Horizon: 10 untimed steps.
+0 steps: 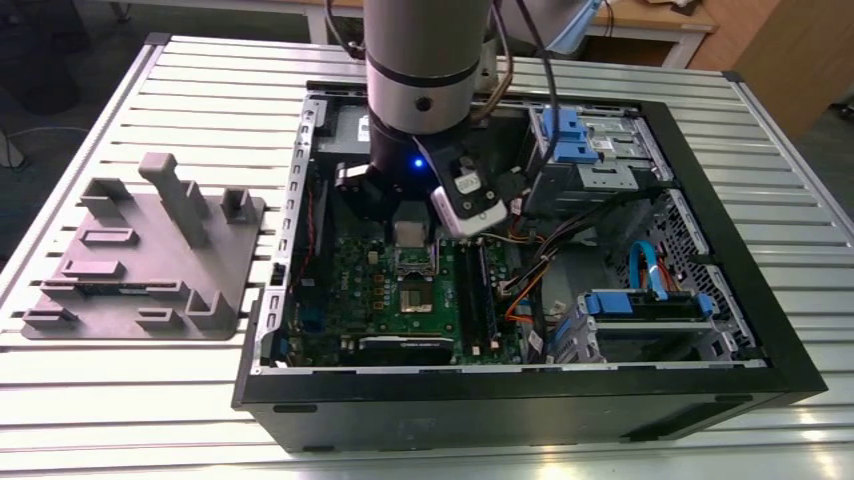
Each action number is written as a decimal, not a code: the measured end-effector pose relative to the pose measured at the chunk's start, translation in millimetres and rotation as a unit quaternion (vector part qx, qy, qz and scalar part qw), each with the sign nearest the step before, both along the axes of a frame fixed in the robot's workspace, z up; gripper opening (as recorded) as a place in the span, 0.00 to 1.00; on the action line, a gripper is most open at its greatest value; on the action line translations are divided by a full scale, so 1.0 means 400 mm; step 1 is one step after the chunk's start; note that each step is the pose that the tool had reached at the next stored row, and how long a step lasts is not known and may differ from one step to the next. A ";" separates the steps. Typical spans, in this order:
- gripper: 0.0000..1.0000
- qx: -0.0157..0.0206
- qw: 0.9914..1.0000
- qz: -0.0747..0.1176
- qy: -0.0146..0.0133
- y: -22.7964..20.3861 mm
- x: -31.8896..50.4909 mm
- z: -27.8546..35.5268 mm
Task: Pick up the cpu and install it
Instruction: 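Pick up the cpu and move it towards the insertion slot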
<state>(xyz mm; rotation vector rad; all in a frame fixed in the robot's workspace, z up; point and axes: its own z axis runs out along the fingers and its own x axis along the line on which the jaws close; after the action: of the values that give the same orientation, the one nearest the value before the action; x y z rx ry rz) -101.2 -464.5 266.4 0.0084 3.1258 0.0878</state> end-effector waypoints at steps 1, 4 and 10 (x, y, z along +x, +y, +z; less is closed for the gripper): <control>0.47 0.000 1.000 0.000 0.000 0.000 0.000 -0.004; 0.47 0.000 1.000 0.000 0.001 0.000 0.000 -0.018; 0.47 0.000 1.000 0.000 0.002 0.000 0.000 -0.045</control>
<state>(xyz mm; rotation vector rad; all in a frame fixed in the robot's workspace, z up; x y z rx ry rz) -101.1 -464.5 248.4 0.0085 3.1289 0.0880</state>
